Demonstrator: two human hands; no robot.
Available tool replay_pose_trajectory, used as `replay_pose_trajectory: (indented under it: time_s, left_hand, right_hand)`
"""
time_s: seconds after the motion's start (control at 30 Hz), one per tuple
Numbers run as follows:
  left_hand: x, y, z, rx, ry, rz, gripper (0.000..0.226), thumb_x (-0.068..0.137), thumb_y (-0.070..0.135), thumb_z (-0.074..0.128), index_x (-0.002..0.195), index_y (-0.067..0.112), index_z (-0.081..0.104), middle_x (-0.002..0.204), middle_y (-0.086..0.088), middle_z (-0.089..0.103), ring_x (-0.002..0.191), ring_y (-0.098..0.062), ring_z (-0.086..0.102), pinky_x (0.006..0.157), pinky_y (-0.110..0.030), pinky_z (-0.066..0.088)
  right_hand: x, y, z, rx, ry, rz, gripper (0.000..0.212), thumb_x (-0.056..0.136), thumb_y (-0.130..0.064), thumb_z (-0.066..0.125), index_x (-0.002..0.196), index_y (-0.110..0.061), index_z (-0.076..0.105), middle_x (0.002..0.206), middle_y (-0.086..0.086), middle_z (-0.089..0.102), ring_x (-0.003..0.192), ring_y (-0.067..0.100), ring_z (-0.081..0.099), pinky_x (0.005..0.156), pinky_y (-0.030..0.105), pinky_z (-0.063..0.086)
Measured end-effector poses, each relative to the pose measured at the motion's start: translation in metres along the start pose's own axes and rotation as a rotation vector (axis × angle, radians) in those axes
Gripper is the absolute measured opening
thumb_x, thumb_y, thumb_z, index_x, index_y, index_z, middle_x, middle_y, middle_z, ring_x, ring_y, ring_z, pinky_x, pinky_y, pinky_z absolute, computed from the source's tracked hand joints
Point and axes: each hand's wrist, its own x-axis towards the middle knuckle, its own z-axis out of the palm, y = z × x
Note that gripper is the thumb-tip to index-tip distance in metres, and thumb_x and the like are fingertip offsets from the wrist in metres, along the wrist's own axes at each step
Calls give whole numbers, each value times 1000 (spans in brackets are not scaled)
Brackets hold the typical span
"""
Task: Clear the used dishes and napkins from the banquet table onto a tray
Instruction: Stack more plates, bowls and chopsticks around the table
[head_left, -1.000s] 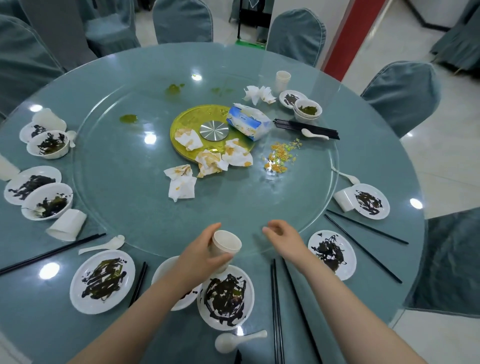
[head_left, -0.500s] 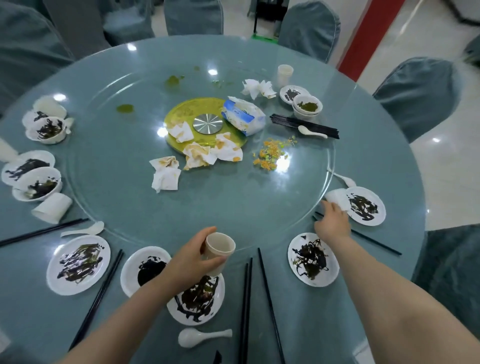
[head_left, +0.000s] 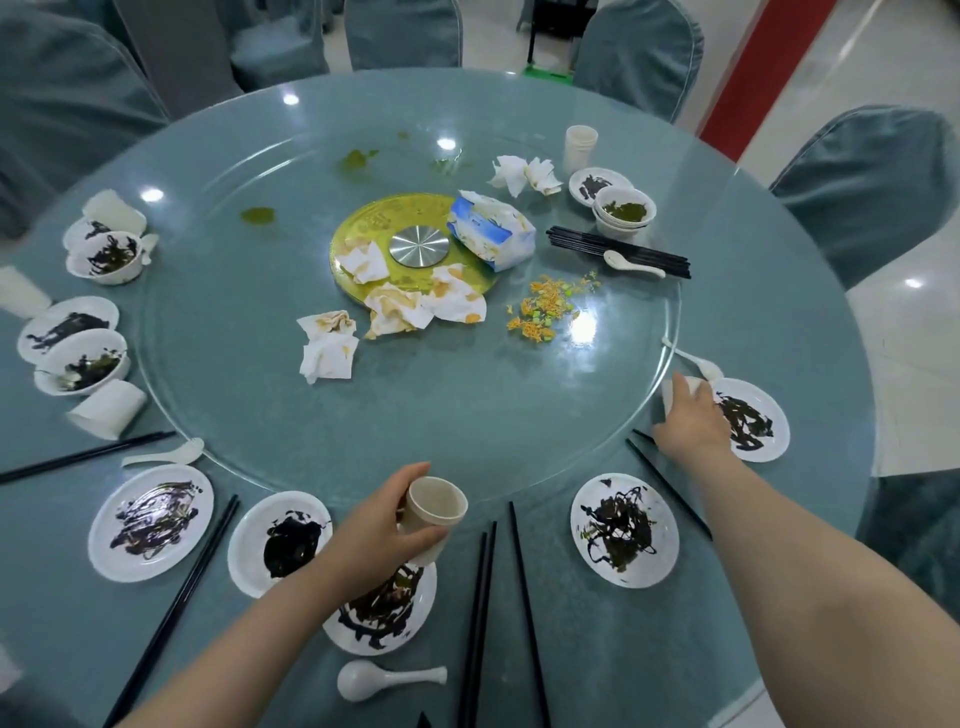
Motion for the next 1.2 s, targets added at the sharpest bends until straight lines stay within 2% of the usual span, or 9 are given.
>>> replay_pose_trajectory:
  time_s: [0.37, 0.47, 0.53, 0.63, 0.7, 0.8, 0.93, 1.07, 1.2]
  left_hand:
    - [-4, 3, 6, -7, 7, -20, 71, 78, 34, 78, 134, 44, 36, 126, 19, 54, 114, -5, 55, 101, -26, 43]
    - [-3, 5, 5, -4, 12, -23, 71, 77, 36, 78, 131, 50, 33, 124, 23, 52, 114, -4, 55, 101, -26, 43]
    - [-3, 9, 4, -5, 21, -24, 74, 78, 34, 78, 137, 44, 34, 125, 21, 51, 115, -5, 53, 98, -22, 40]
    - [-4, 14, 3, -8, 41, -26, 79, 77, 33, 79, 142, 37, 34, 128, 18, 51, 117, -5, 50, 101, -24, 39]
    - [-4, 16, 3, 2, 47, -17, 81, 77, 33, 80, 143, 36, 34, 129, 18, 50, 120, -4, 48, 103, -25, 38]
    - [-5, 18, 2, 14, 71, -1, 81, 77, 33, 80, 143, 33, 34, 131, 18, 49, 122, -2, 46, 101, -22, 35]
    - [-9, 21, 1, 37, 91, 23, 79, 78, 31, 78, 144, 30, 35, 132, 16, 49, 123, -4, 45, 101, -21, 34]
    - [-11, 22, -2, 76, 93, 62, 80, 79, 32, 76, 146, 28, 33, 139, 15, 46, 126, -5, 44, 101, -20, 34]
    - [-13, 24, -4, 108, 121, 63, 83, 78, 34, 77, 146, 25, 31, 137, 17, 47, 122, -7, 48, 91, -20, 35]
  right_hand:
    - [-9, 4, -1, 291, 106, -8, 39, 89, -16, 59, 125, -9, 45, 127, 26, 38, 96, 46, 53, 90, 44, 43]
    - [-25, -1, -4, 457, 183, 31, 38, 87, -15, 62, 119, -5, 45, 126, 25, 42, 96, 40, 52, 85, 41, 43]
    - [-43, -12, -11, 597, 232, 60, 39, 85, -16, 64, 117, -4, 44, 125, 22, 45, 93, 32, 49, 82, 38, 42]
    - [-73, -36, -16, 730, 241, 16, 57, 83, -19, 68, 130, -6, 39, 130, 17, 43, 104, 30, 50, 88, 38, 43]
    - [-94, -54, -17, 785, 183, -28, 70, 81, -21, 69, 141, -11, 32, 135, 12, 39, 114, 29, 48, 93, 38, 42]
    - [-122, -80, -18, 843, 51, -65, 75, 81, -25, 69, 145, -17, 30, 135, 5, 33, 109, 23, 48, 90, 33, 40]
    - [-151, -106, -15, 895, -98, -166, 61, 79, -24, 69, 134, -23, 43, 127, 1, 39, 95, 10, 54, 91, 33, 47]
    - [-176, -128, -10, 977, -257, -272, 54, 74, -24, 71, 124, -28, 51, 124, 0, 51, 104, 10, 57, 96, 36, 49]
    - [-195, -141, -10, 1003, -326, -336, 48, 79, -19, 70, 122, -28, 51, 123, -3, 49, 103, 3, 54, 90, 26, 48]
